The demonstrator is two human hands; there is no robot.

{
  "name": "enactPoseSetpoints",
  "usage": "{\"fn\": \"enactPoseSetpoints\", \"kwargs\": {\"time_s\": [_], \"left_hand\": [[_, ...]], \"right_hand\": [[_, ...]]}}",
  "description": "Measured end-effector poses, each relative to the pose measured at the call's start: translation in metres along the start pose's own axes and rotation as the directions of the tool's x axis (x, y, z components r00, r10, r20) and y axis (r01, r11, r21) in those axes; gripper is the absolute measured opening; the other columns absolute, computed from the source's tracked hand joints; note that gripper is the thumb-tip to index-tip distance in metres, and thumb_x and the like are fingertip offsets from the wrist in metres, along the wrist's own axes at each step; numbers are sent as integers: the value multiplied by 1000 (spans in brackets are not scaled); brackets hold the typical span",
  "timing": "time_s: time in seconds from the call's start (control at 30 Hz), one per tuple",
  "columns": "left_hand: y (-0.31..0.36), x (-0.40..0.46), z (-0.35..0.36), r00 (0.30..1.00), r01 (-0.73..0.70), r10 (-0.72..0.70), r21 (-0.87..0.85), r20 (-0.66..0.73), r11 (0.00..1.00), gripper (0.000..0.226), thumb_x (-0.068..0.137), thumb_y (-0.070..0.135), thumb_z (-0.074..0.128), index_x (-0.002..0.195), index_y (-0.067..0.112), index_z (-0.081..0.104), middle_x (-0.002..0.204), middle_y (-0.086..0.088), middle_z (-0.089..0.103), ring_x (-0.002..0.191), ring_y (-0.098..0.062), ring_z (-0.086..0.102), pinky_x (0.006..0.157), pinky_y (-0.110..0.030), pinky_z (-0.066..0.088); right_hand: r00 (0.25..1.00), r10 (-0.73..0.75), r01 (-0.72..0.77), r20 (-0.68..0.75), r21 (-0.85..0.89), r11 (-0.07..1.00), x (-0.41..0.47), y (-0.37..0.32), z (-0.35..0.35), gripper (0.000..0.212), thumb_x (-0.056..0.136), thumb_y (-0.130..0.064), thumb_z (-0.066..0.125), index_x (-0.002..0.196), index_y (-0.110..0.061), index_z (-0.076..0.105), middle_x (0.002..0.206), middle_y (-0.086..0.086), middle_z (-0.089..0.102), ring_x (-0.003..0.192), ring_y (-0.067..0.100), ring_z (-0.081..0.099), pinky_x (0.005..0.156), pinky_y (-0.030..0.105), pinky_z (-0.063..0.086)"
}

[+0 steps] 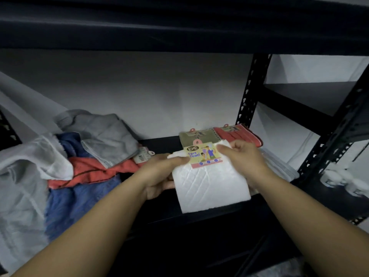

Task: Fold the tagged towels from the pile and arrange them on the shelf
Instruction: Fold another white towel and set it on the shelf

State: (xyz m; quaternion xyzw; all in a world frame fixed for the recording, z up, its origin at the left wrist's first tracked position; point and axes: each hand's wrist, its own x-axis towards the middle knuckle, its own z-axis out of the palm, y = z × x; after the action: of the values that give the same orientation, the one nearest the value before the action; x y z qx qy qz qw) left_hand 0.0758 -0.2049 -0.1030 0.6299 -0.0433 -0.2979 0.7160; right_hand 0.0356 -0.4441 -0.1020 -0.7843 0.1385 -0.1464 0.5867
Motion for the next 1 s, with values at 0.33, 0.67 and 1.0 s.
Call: {"fn": "enactPoseSetpoints", "kwargs": {"time_s": [0.33, 0.67, 1.0], "left_hand": [[-7, 59, 45, 990, 92, -100, -76, -103, 993, 29, 96, 0, 61, 124, 5, 66, 109, -14, 78, 102, -27, 76, 70, -34, 66], [-19, 70, 42, 973, 152, -165, -85, -163, 985, 25, 96, 2, 66, 120, -5, 66, 107, -19, 77, 98, -27, 77, 69, -33, 65], [-34, 80, 40, 951, 16, 53, 220, -303, 975, 32, 86, 6, 80, 112, 4, 61, 110, -15, 74, 89, -25, 78, 72, -38, 64]], "right_hand": [[934, 200, -154, 298, -169, 974, 67, 28, -56, 26, 79, -26, 83, 102, -15, 77, 101, 7, 80, 101, 31, 76, 98, 54, 57], [927, 191, -100, 322, -279, 955, 76, 48, -60, 30, 78, -27, 90, 103, -17, 77, 92, 1, 81, 90, 20, 78, 90, 45, 63], [949, 47, 95, 313, -425, 900, 76, 55, -60, 33, 82, -27, 86, 110, -26, 70, 93, 1, 74, 82, 16, 70, 73, 32, 53]]}}
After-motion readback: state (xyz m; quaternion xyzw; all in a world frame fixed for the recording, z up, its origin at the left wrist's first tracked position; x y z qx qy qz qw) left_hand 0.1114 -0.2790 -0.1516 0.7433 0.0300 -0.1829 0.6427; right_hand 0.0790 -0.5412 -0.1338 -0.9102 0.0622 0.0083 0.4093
